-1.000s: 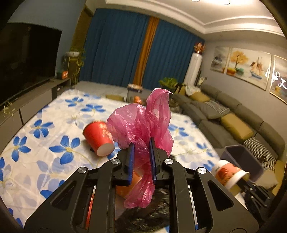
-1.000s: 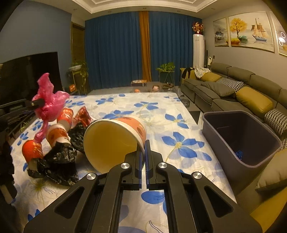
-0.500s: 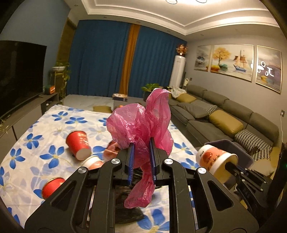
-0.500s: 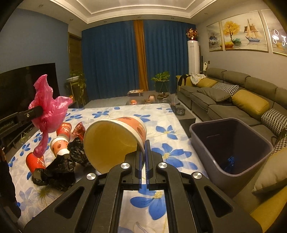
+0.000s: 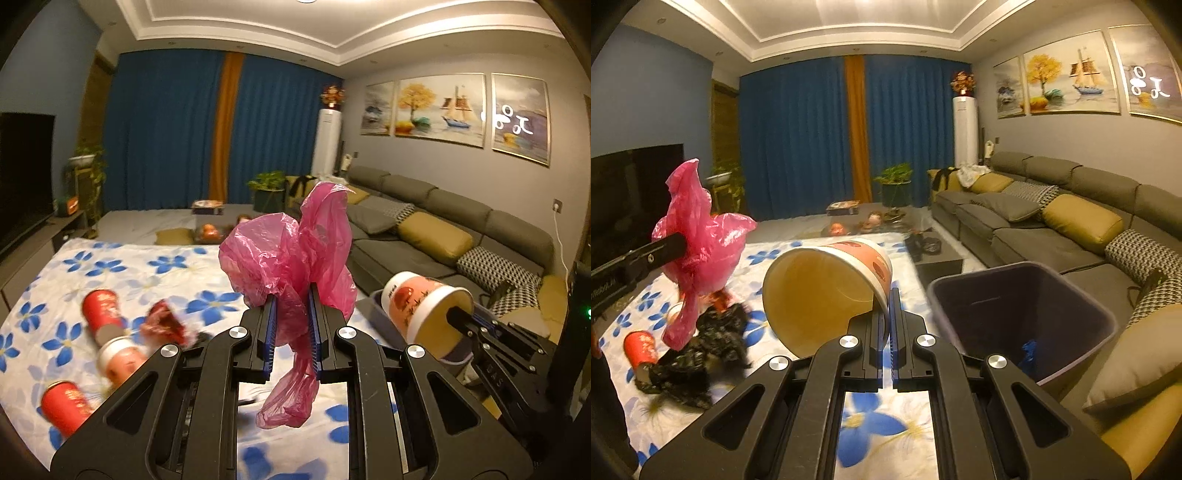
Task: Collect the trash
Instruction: 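Carry the orange-patterned cup and pink bag over the grey bin with both tools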
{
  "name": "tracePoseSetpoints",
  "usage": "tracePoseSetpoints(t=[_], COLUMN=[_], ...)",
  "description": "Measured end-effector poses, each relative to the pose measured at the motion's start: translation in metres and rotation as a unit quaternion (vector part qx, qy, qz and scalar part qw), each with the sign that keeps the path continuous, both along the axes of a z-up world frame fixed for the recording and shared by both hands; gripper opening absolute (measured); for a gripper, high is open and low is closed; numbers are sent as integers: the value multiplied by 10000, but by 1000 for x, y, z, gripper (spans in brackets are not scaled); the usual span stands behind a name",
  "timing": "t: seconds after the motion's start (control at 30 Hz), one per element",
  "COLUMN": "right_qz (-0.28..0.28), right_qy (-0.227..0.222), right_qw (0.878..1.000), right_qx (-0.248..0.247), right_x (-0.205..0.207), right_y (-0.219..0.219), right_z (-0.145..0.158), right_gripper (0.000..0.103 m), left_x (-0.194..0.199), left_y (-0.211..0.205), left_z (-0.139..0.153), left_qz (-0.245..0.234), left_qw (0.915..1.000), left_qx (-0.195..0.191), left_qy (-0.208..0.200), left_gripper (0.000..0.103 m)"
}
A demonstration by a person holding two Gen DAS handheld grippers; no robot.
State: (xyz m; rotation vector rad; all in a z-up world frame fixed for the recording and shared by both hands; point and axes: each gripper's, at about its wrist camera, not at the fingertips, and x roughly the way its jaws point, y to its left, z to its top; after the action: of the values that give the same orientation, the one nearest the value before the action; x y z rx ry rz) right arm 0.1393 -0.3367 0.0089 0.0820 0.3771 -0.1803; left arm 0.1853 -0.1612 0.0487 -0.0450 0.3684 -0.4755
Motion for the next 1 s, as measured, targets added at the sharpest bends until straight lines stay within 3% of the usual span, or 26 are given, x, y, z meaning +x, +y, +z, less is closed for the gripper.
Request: tracePoseSetpoints(t=[0.37,0.63,1.0], right_qz=[-909,-1251,-1432], right_qy=[-179,-218,-188], right_qw=[9957,9919,9894], right_qx=[-46,0,124], right_x=[-10,-14,-10], right_y=[-76,-116,-143], right_z=[10,6,-4], right_gripper=[4,4,4], left_x=[2,10,23], left_y=[-95,-157,-198], left_z=[0,-14,-31], left_qz=[-749,-1104,-1316], left_qw=[9971,9937,9909], left_qx=[98,202,296], left_qy=[-128,-59,21], left_gripper=[15,15,15])
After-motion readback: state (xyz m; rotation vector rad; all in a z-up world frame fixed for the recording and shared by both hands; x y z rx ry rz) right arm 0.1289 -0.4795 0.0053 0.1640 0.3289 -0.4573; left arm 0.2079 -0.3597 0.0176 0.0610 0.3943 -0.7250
